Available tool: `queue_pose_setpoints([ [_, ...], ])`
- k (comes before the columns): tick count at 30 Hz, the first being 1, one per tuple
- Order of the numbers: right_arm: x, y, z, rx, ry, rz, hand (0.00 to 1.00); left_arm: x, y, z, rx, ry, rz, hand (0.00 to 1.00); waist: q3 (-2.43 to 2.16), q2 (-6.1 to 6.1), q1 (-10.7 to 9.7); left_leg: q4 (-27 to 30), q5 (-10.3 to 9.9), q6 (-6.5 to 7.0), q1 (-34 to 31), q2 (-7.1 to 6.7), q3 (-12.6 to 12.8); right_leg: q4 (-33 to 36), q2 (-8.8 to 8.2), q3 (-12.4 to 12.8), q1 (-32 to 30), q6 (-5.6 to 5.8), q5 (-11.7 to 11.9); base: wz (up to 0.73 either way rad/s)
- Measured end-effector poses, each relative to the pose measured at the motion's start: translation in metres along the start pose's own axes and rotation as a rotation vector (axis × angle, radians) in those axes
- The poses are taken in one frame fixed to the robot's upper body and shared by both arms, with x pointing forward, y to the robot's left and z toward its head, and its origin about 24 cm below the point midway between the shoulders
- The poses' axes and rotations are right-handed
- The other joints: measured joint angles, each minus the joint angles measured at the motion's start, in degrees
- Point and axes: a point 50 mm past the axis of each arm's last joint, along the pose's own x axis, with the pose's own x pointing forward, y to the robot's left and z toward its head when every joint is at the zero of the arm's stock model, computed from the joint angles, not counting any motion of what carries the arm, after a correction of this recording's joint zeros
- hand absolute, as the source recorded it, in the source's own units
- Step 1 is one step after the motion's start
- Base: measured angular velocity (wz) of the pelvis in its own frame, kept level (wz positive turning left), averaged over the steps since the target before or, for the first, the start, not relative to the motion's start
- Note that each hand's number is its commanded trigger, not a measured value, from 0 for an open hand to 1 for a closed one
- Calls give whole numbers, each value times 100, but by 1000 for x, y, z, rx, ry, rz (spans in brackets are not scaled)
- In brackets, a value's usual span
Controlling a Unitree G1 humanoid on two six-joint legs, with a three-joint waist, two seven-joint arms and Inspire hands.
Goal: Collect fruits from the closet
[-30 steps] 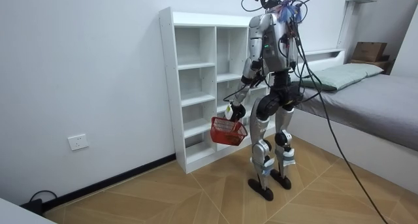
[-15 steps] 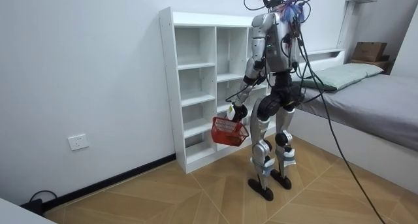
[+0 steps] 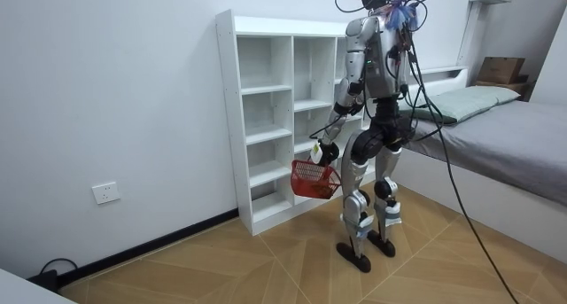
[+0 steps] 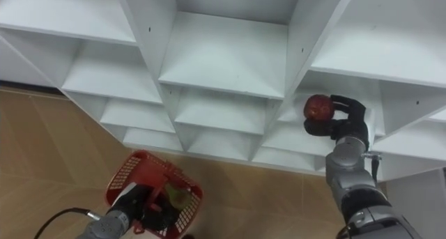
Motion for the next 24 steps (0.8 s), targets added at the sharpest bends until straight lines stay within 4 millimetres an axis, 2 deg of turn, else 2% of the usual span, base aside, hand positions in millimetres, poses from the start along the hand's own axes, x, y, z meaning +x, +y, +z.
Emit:
queue_pose_setpoints([
  [8,0,0,1,6,-2,0,100,0,-1,0,-2,-1,-2,100,-11,6,-4,-6,1,0,-1,1,17,-1,0,16,-7,0,1,0],
  [16,-2,7,10,39,-37,10,100,0,-4,1,-18,-3,-6,100,-106,89,-80,-18,8,0,38,4,53,3,-4,14,9,1,1,0],
  [24,-5,12,11,60,-54,22,100,0,-3,1,-29,-5,-4,100,-109,86,-158,-3,18,5,43,5,55,6,-8,11,21,-3,15,0],
])
